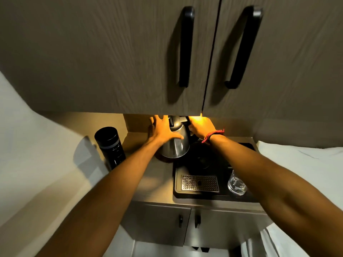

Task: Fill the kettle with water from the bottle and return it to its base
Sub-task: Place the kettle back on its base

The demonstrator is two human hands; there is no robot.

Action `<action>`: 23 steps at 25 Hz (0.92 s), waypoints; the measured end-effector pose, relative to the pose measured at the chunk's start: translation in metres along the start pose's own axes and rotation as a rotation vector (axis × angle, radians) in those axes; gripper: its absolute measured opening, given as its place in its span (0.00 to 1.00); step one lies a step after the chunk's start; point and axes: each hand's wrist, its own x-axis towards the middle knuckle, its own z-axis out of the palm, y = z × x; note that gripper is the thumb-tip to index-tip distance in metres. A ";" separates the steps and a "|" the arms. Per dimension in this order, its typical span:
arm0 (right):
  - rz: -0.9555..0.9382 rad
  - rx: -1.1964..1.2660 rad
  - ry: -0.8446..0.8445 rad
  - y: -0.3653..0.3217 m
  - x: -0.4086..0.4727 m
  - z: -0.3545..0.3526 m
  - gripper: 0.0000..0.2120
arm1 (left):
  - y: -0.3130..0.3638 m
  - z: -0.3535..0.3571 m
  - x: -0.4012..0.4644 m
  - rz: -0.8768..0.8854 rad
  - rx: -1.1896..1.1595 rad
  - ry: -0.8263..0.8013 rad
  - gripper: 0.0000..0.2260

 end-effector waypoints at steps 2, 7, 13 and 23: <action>0.061 0.029 -0.026 0.026 -0.001 -0.006 0.08 | 0.020 0.010 0.002 0.035 0.033 -0.031 0.48; 0.043 -0.002 0.088 0.063 -0.004 -0.019 0.14 | 0.068 0.040 -0.006 0.136 0.027 -0.063 0.49; 0.048 0.091 0.123 0.098 -0.011 -0.007 0.18 | 0.090 0.057 -0.012 0.198 0.110 -0.070 0.48; 0.025 0.083 0.136 0.116 -0.022 0.008 0.20 | 0.078 0.061 -0.017 0.229 0.196 -0.073 0.52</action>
